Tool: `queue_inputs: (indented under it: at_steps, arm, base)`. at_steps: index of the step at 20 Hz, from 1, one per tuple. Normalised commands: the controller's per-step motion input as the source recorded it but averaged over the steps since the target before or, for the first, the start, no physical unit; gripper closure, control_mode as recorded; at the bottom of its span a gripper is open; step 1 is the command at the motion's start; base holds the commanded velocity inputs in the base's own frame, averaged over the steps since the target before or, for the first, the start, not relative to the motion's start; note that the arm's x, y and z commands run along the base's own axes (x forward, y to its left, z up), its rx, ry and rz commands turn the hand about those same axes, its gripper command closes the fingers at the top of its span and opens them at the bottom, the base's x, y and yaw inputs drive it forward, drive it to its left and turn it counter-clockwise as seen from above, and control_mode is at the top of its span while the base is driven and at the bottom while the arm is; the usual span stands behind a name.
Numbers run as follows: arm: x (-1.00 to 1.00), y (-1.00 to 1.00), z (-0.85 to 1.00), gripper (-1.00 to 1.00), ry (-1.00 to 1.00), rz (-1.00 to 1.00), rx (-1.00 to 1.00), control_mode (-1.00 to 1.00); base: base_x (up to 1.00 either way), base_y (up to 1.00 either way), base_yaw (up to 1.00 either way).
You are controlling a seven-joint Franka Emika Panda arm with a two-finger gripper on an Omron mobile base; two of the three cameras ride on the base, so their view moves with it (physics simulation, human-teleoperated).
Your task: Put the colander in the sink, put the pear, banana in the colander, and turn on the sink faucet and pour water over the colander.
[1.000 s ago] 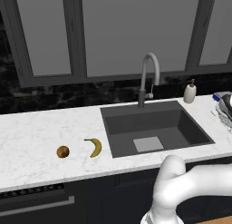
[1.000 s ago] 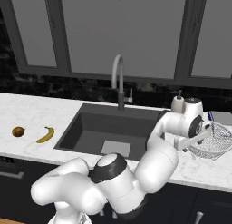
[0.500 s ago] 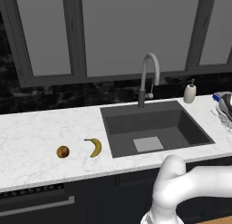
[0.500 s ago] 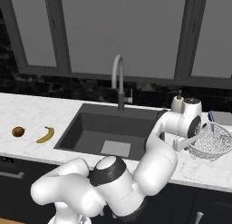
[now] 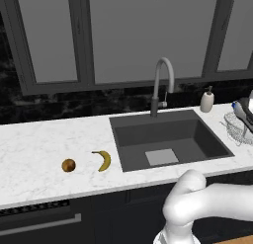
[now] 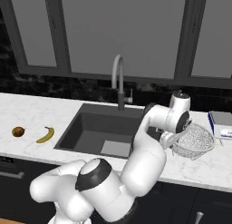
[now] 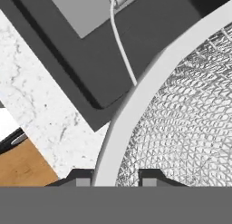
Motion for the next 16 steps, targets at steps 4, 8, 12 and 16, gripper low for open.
queue_inputs:
  at_steps: [4, 8, 12, 16]
  arm:
    - [-0.38, 1.0, 0.18, 1.0, 0.0, 0.15, 0.0, -1.0]
    - [-0.29, 1.0, 0.09, 1.0, 0.0, 0.14, 0.0, -1.0]
    - [-0.18, 1.0, 0.03, 1.0, 0.0, 0.1, 0.0, -1.0]
    - [0.0, 1.0, 0.02, 1.0, 0.0, 0.07, 0.0, -1.0]
  base:
    - [0.0, 0.0, 0.0]
    - [0.0, 0.0, 0.0]
    - [0.0, 0.0, 0.0]
    - [0.0, 0.0, 0.0]
